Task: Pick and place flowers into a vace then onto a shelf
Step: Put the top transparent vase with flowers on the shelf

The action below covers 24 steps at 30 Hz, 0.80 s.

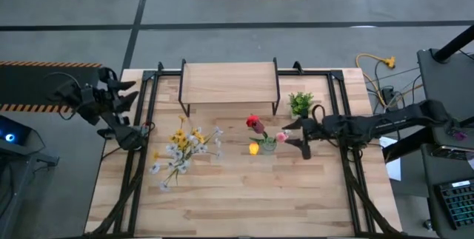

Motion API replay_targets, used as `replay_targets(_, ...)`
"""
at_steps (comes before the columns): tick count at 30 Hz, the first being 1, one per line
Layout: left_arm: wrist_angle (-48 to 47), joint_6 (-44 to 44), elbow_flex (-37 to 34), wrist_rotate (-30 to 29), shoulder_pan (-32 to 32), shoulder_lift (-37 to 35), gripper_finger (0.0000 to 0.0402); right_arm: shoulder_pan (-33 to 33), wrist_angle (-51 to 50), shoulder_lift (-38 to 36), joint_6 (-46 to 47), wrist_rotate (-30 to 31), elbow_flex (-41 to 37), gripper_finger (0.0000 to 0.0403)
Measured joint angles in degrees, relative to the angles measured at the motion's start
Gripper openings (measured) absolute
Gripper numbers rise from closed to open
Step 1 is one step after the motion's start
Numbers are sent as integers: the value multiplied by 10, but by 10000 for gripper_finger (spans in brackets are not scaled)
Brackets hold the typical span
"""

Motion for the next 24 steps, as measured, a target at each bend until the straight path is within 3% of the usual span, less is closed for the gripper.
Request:
replay_targets(7,1,-18,-5,-2,0,-5,128,2,66,102,38,-17,0,259)
replay_targets(24,1,-18,-9,-3,0,-10,128,2,303,313,46,-34,0,254)
